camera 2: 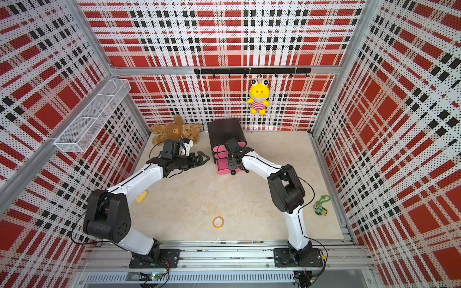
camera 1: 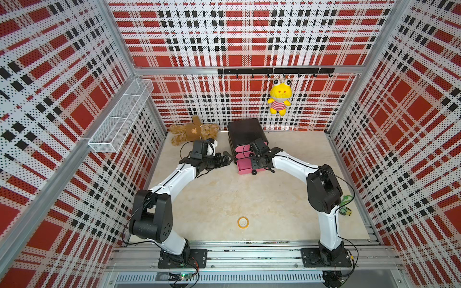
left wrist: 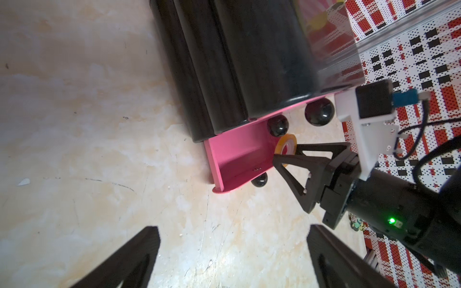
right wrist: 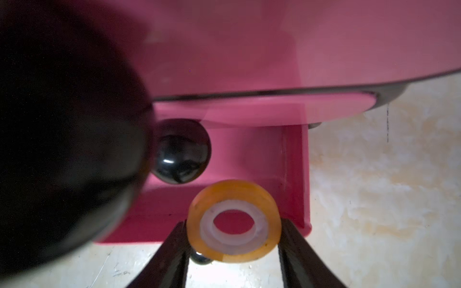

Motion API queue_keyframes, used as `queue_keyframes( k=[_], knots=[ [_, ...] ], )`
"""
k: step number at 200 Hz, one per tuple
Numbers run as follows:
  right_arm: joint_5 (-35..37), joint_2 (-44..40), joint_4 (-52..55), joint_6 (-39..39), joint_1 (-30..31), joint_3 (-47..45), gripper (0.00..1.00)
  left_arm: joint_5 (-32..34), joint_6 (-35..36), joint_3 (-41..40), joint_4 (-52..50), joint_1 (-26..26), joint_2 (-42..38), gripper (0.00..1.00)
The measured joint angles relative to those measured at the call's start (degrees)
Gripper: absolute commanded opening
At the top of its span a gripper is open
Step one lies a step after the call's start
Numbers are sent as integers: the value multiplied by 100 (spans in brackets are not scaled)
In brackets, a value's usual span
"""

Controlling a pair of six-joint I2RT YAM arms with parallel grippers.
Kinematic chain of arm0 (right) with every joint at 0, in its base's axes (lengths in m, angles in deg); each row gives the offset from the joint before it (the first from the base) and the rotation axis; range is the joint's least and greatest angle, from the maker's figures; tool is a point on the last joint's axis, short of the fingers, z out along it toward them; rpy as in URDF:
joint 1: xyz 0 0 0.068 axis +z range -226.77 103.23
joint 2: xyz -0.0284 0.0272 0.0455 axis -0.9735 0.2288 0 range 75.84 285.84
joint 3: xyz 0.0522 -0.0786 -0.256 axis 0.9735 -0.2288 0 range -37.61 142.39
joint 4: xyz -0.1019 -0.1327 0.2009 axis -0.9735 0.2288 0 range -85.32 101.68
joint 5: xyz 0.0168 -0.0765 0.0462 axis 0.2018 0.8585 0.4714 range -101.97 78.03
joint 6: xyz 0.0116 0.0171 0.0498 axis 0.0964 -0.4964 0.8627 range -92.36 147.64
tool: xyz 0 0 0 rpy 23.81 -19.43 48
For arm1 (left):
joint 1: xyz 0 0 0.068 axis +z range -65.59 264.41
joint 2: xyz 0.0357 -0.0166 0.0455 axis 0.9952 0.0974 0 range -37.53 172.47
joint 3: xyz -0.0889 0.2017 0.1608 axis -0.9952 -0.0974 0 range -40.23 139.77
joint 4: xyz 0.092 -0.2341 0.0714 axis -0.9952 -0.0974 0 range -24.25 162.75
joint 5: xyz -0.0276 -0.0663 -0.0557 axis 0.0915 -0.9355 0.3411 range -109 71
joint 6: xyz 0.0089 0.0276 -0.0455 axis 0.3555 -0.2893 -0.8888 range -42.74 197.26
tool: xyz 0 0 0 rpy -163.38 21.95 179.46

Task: Place the transparent tape into the drawer according to color
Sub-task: Place the tape in the drawer.

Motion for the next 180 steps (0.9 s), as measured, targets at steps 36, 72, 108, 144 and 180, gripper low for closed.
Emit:
queue_keyframes(
  k=[36,72,108,144,180],
  knots=[
    [26,35,-33,-2,-2,0,17,7,11,17,-15,0,0,99],
    [26,35,-59,-2,-2,-4,39,9,17,17,-17,0,0,99],
    [26,35,-79,-2,-2,-2,60,9,17,17,-24,0,0,99],
    [31,35,-92,-7,-2,-4,71,11,20,22,-90,-2,0,99],
    [33,35,-107,-17,-2,-2,78,15,22,72,-144,-2,0,99]
  ],
)
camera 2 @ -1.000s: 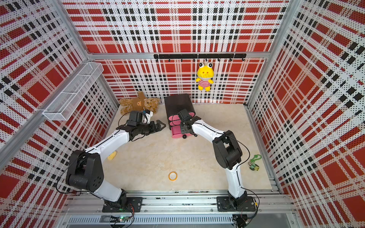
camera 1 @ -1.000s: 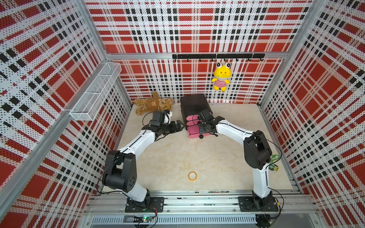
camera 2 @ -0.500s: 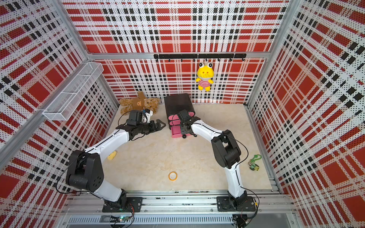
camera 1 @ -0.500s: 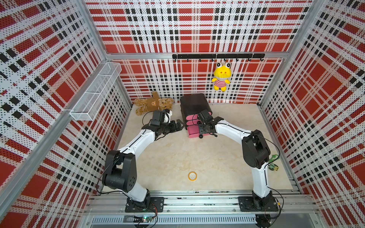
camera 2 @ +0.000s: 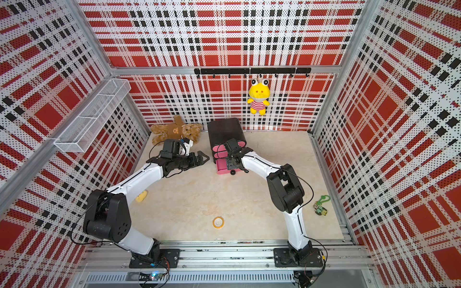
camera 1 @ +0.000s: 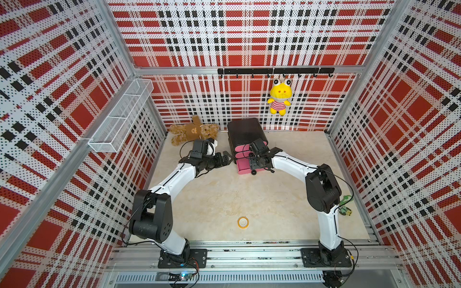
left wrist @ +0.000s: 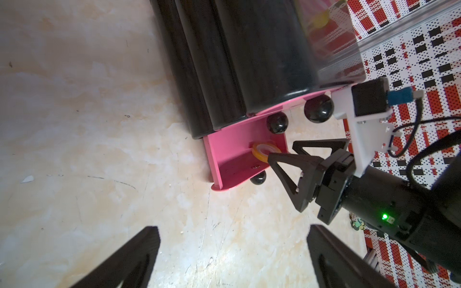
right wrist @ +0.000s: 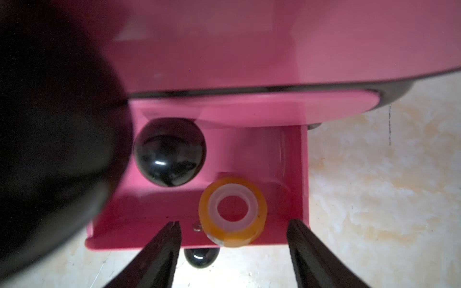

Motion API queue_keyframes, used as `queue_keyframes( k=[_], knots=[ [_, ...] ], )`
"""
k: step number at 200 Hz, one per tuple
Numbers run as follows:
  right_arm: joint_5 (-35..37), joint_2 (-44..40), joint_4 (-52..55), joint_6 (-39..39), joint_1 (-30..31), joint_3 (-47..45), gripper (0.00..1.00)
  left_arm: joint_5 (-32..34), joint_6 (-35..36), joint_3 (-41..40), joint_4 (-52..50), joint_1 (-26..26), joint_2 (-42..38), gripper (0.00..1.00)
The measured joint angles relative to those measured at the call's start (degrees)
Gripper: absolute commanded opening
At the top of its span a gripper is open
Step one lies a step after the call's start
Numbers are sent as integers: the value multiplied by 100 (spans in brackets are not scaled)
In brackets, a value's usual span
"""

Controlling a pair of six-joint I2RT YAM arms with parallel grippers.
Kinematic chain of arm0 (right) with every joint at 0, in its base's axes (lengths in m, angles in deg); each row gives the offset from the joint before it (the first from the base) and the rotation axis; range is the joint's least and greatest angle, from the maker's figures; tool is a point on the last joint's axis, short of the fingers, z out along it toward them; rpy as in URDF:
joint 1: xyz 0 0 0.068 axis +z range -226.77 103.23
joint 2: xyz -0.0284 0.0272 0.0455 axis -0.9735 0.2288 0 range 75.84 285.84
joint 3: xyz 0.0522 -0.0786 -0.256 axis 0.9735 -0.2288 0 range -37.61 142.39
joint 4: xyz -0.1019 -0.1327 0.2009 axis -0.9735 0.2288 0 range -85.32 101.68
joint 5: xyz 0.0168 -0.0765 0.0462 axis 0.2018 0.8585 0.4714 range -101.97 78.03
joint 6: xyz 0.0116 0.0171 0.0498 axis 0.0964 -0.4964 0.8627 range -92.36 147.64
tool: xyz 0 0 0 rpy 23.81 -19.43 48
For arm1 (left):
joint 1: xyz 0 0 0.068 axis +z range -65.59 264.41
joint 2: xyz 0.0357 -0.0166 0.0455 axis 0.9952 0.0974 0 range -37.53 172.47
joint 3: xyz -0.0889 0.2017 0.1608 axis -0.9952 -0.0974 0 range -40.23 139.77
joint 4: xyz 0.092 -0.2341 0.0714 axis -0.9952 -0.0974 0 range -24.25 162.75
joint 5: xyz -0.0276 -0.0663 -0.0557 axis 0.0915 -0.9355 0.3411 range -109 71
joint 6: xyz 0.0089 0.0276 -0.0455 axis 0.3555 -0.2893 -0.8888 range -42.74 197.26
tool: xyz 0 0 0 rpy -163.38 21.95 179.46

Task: Place the transparent tape into the drawer according to color
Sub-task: Place the tape in the drawer.

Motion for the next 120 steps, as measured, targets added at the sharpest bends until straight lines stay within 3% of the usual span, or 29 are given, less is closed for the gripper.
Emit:
queue_keyframes(
  k=[81,120],
  knots=[
    [-63,-76,-92,26,-7,-264,80,79,22,42,-125,-72,-11,99],
    [-361,-702,-42,48,-9,-953,80,341,83,22,-280,-498,-190,99]
  ],
)
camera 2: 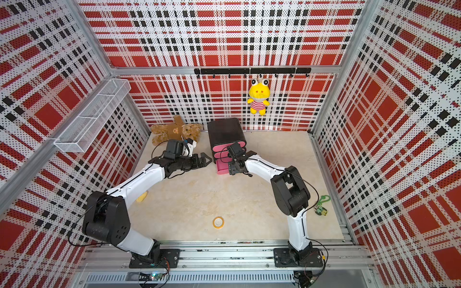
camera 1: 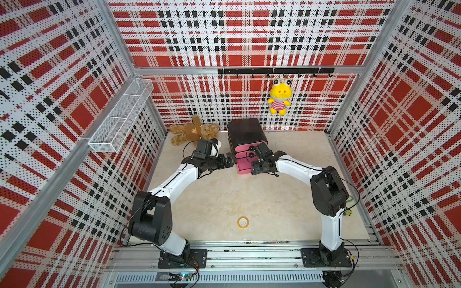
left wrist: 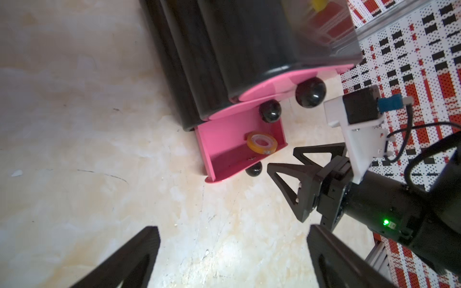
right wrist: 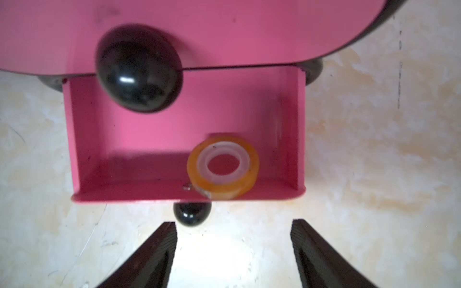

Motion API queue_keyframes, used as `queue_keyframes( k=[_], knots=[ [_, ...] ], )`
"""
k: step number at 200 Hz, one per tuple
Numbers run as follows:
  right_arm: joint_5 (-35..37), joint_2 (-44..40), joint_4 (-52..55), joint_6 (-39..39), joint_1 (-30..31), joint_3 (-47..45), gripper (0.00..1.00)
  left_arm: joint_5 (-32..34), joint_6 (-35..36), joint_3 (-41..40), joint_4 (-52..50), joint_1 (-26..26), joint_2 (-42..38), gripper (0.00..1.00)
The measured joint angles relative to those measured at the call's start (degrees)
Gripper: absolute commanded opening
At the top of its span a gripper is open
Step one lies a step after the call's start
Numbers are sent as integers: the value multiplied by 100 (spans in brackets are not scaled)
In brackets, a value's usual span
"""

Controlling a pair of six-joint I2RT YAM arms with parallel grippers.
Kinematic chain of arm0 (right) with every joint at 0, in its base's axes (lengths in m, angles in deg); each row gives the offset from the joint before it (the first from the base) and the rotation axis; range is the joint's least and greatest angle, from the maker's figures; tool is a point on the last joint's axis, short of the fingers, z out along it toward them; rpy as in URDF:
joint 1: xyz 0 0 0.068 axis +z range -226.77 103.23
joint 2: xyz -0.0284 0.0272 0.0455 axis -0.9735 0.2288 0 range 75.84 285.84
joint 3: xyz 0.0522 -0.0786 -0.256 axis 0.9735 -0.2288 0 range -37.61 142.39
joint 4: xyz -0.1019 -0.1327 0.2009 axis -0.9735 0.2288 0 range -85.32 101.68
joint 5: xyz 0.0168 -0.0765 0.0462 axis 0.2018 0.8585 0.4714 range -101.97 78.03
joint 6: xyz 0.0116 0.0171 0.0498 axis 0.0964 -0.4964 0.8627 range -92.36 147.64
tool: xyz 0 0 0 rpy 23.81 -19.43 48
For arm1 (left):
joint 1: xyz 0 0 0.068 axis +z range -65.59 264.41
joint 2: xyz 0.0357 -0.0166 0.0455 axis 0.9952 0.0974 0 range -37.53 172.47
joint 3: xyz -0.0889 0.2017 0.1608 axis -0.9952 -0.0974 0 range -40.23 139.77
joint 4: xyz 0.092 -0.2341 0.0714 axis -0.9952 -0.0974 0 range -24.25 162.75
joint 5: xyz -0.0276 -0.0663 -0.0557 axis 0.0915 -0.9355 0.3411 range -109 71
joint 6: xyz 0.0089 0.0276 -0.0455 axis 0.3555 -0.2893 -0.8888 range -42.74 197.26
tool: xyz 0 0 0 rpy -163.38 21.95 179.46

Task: Place the transparent tape into the drawer according to color
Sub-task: Place the tape in the drawer.

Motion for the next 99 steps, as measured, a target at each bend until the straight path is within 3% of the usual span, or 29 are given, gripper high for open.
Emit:
queue_keyframes(
  k=[35,99],
  knots=[
    [-378,-782,122,13,0,-361,82,313,-4,-111,-249,-525,-337,99],
    [-940,-1912,549,-28,-131,-1185,86,820,-376,-745,-634,-1945,-568,99]
  ],
)
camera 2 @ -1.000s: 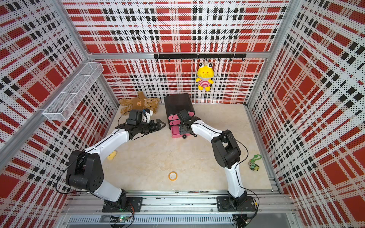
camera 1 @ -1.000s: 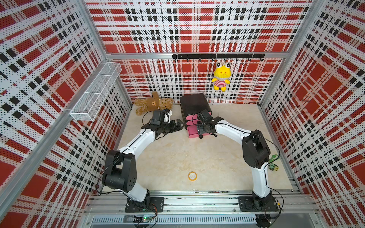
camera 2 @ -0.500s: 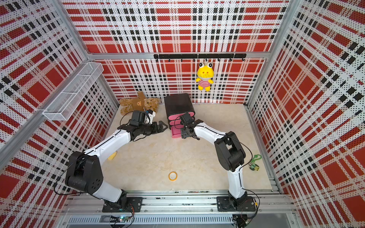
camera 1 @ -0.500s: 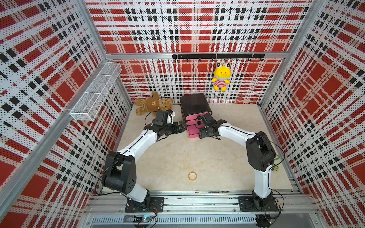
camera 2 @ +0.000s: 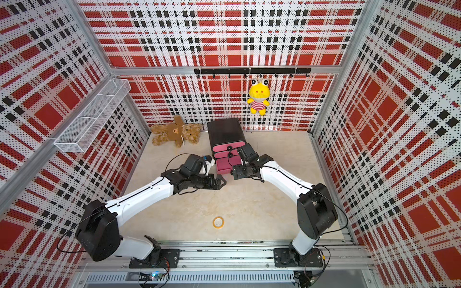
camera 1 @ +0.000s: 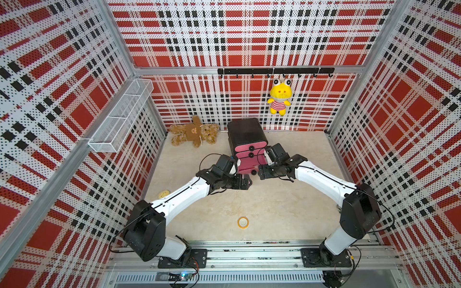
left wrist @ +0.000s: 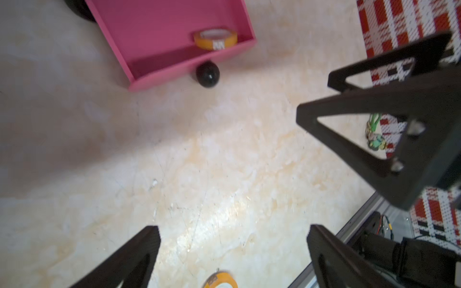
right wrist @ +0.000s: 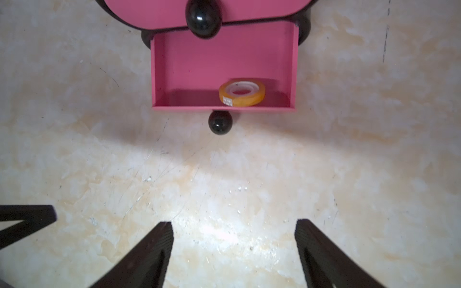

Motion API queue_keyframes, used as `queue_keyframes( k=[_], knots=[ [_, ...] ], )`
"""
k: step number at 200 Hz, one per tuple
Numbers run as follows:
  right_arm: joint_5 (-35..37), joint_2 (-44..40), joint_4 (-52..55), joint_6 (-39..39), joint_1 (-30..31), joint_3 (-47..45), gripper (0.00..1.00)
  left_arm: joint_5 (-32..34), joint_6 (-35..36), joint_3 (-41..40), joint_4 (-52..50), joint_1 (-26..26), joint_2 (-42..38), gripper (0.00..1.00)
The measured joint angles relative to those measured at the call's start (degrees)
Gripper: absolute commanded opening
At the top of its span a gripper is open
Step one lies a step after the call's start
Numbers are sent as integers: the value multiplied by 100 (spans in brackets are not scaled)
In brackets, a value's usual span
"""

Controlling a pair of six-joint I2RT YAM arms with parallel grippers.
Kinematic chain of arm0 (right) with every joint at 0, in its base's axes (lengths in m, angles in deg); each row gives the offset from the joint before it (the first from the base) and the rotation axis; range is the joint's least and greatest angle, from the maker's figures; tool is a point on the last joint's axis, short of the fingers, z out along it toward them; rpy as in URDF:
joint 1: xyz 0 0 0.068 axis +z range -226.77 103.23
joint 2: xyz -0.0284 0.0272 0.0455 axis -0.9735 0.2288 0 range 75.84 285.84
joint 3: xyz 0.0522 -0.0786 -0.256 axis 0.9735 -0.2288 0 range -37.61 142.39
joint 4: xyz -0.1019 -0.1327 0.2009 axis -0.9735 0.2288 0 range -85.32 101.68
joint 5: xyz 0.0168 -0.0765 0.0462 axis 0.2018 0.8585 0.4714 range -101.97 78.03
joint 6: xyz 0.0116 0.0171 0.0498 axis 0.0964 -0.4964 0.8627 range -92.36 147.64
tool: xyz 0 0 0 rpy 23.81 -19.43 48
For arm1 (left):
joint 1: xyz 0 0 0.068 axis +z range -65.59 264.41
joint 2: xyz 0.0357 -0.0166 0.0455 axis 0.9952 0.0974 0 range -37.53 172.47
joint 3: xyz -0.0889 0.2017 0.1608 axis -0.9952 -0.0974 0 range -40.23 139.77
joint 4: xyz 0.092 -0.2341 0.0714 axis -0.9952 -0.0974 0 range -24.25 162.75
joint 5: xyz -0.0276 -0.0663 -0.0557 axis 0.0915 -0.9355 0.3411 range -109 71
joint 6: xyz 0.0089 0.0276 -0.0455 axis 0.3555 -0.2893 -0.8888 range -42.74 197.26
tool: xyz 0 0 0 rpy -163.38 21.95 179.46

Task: Place the transparent tape into the drawer according to color
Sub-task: Place the tape in the drawer, then pick up the tape at the center of the board.

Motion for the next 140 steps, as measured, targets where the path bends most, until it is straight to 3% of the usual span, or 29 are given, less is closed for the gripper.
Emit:
queue_keyframes(
  k=[69,140],
  knots=[
    [-1196,-901,297,-153,-640,-791,94,186,-348,-431,-256,-848,-7,99],
    [-1845,-1143,389,-297,-710,-1276,100,605,-468,-470,-1189,-1690,146,96]
  ],
)
